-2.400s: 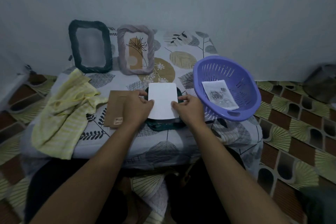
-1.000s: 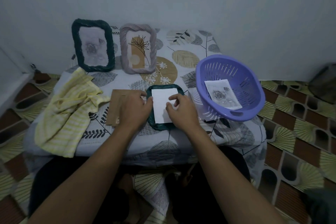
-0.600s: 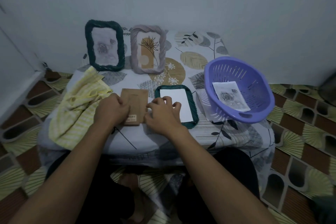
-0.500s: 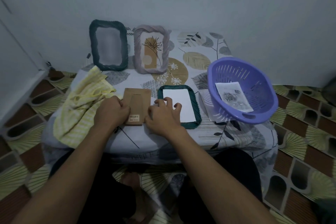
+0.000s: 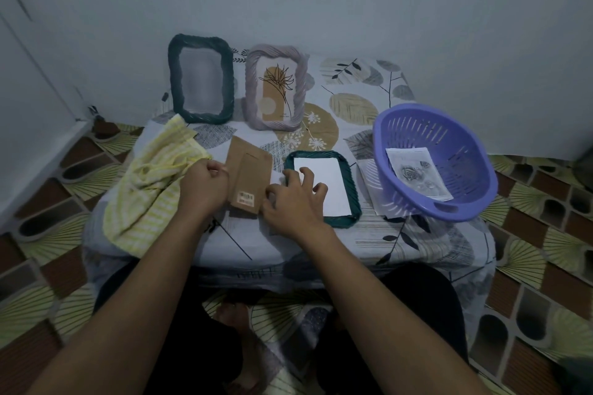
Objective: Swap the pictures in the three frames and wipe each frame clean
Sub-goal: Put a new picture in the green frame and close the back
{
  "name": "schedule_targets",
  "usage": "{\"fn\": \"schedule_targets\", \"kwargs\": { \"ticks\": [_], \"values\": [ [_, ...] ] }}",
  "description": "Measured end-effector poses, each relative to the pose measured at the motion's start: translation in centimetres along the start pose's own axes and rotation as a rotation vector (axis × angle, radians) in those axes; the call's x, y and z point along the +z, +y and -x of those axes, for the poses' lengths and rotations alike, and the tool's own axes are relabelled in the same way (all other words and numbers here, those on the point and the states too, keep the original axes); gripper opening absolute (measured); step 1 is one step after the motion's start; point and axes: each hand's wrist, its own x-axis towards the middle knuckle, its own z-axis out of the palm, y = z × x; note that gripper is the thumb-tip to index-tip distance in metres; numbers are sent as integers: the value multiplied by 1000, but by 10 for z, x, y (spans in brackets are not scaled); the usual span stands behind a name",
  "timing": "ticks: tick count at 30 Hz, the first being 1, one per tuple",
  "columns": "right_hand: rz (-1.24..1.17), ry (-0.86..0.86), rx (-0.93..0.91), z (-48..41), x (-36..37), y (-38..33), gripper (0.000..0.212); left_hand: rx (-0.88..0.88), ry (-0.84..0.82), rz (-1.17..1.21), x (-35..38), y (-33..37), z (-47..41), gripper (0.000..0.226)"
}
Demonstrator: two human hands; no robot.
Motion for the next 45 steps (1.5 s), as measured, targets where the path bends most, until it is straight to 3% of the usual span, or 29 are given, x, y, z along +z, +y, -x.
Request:
{"fn": "schedule_targets", "kwargs": {
  "ticks": [5,10,14,21,33,45],
  "values": [
    [-189,34,76,1,-15,4,40,32,60,137,6,17,7,18],
    [-799,155,188,3,-32,26,34,-32,-10,411,21,29,13,9],
    [-932,282,271,11,-34,53,27,-60,-77,511,39,36,26,4],
    [-920,341,387,24,-26,92,26,-19,-99,381,72,34,40,9],
    [-894,298,352,40,-15,127,28,53,-83,35,95,29,52,14],
    [-887,252,339,42,-10,132,33,129,-64,-23,98,24,54,15]
  ]
}}
